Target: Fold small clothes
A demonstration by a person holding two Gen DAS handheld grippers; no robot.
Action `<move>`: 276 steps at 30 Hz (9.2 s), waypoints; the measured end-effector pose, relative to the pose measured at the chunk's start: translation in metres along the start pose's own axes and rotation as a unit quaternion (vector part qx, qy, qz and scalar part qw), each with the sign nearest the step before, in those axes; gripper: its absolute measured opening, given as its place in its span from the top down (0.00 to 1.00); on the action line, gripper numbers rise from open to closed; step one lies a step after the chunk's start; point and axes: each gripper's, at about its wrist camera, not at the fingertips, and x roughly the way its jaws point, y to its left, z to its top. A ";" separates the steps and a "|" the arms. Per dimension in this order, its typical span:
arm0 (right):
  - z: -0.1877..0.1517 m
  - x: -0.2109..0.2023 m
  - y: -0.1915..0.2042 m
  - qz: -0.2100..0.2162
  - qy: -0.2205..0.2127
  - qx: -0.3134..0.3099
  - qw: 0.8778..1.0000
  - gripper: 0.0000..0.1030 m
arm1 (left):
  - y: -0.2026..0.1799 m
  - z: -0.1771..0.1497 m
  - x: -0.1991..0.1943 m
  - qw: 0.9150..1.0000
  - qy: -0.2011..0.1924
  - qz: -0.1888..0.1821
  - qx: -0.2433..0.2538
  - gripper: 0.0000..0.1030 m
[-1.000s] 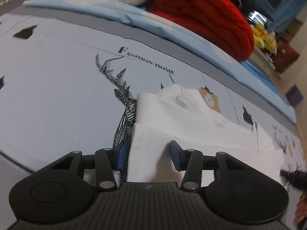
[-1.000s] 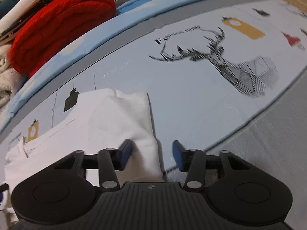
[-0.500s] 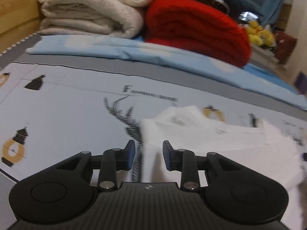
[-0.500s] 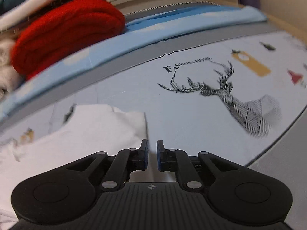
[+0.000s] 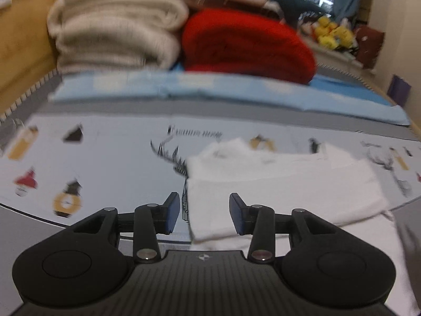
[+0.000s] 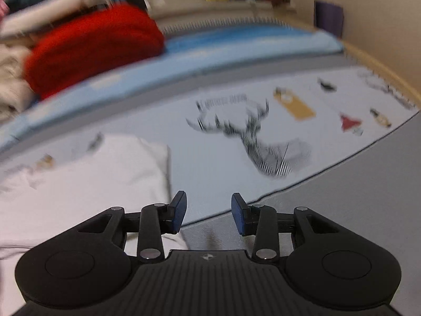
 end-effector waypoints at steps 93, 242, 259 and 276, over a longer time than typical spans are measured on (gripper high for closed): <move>-0.183 -0.064 -0.047 0.010 0.223 -0.029 0.974 0.92 | 0.003 -0.205 -0.081 0.967 0.255 -0.012 -0.025 0.87; -0.058 -0.004 -0.040 0.066 0.082 0.029 0.994 0.60 | 0.008 -0.052 0.058 0.984 0.121 -0.057 -0.116 0.71; -0.037 0.046 -0.024 0.042 0.073 0.031 0.996 1.00 | -0.003 -0.033 0.078 0.993 0.077 -0.040 -0.075 1.00; -0.046 0.051 -0.028 0.052 0.093 0.051 0.993 0.67 | -0.004 -0.045 0.089 0.985 0.132 -0.040 -0.103 0.55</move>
